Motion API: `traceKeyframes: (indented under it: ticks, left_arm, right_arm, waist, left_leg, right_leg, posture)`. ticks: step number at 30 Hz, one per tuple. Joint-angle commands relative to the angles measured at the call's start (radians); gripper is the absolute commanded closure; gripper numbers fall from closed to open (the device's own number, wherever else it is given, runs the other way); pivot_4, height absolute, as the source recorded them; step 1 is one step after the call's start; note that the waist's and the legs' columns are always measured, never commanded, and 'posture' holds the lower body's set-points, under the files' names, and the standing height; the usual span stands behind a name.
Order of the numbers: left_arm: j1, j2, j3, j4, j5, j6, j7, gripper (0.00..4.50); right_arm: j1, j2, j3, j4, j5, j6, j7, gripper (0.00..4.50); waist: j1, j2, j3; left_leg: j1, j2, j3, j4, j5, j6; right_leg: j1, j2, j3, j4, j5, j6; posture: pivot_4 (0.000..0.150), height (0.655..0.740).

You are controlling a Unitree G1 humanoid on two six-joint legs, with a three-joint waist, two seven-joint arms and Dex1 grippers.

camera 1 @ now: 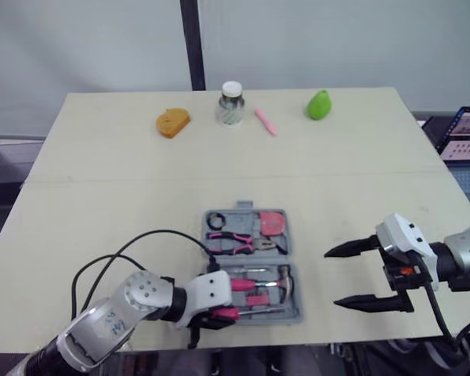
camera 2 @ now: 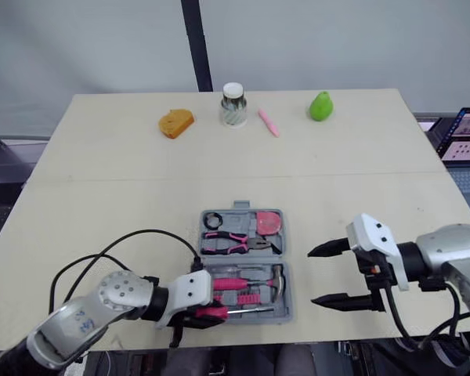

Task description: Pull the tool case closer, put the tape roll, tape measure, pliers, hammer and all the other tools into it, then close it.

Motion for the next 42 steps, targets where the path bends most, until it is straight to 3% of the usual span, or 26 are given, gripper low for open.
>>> traceKeyframes:
  ticks: [1, 21, 42]
  left_arm:
    - [-0.027, -0.015, -0.030, -0.009, 0.007, 0.025, 0.006, 3.86]
    - [-0.158, -0.069, -0.138, 0.062, 0.029, 0.074, 0.008, 3.86]
    - [-0.196, -0.107, -0.186, 0.079, 0.040, 0.108, 0.024, 3.86]
  right_arm:
    - [0.004, -0.008, -0.031, -0.029, 0.013, -0.005, -0.004, 0.00]
    - [0.032, 0.000, -0.047, -0.028, 0.010, -0.014, -0.011, 0.00]
    - [0.046, 0.003, -0.056, -0.026, 0.011, -0.021, -0.020, 0.00]
  waist:
    - [0.001, 0.000, 0.000]
    - [0.006, 0.000, 0.000]
    - [0.023, 0.000, 0.000]
  left_leg:
    - [0.000, 0.000, 0.000, 0.001, 0.000, 0.000]
    - [0.000, 0.000, -0.003, 0.005, -0.001, 0.000]
    - [0.000, 0.000, -0.002, 0.006, -0.001, 0.001]
  right_leg:
    - [0.000, 0.000, 0.000, 0.000, 0.000, 0.000]
    - [0.002, -0.001, 0.002, 0.000, 0.000, 0.000]
    - [0.002, -0.001, 0.002, 0.000, 0.000, 0.000]
  posture:
    - [0.150, 0.7400]
    - [0.150, 0.7400]
    - [0.150, 0.7400]
